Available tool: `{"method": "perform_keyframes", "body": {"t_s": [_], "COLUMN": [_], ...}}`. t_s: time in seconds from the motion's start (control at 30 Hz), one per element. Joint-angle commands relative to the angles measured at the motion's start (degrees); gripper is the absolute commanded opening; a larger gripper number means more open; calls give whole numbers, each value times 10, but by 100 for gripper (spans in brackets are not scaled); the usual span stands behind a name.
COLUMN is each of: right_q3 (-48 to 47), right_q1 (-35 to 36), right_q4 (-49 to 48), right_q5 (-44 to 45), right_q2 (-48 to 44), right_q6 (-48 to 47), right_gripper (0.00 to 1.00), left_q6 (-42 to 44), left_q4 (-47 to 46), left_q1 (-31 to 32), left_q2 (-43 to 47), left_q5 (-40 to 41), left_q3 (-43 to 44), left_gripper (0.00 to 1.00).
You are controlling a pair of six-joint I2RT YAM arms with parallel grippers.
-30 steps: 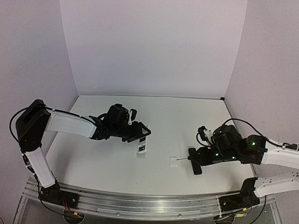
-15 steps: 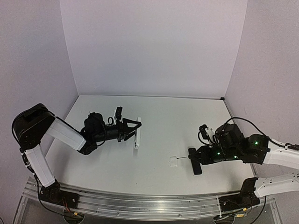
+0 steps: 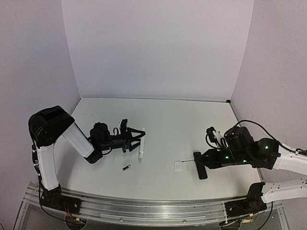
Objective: Unload the batteries from the remote control
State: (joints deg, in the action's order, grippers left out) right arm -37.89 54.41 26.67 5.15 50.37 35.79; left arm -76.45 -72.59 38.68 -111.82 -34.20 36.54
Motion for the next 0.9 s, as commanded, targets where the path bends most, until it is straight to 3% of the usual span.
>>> {"method": "perform_keyframes", "body": {"t_s": [0.0,0.1,0.13,0.27,0.33,0.47,0.6,0.87], "right_q3": [-9,-10,-10,-13,-14,-17,-20,-15], "right_q1": [-1,-1,0,0,-1,-1,0,-1], "right_q4": [-3,1,2,5,6,10,15,17], "right_q5": [5,10,12,20,22,26,29,29], "right_q2": [-7,-2,1,12,17,28,36,40], "right_q6": [-2,-2,-2,-4,-3,-3,-3,5], "right_gripper": [0,0,0,0,0,0,0,0], "left_q6": [32,104,131,211,230,233,192,113], "left_q4": [1,206,323,627,788,1010,1122,1137], "left_q1": [-3,0,3,33,50,86,111,127], "left_q2": [36,79,91,114,99,18,-46,-51], "left_q5": [3,43,67,238,322,427,487,500], "left_q3": [29,71,95,208,288,427,506,470], "left_gripper": [0,0,0,0,0,0,0,3]}}
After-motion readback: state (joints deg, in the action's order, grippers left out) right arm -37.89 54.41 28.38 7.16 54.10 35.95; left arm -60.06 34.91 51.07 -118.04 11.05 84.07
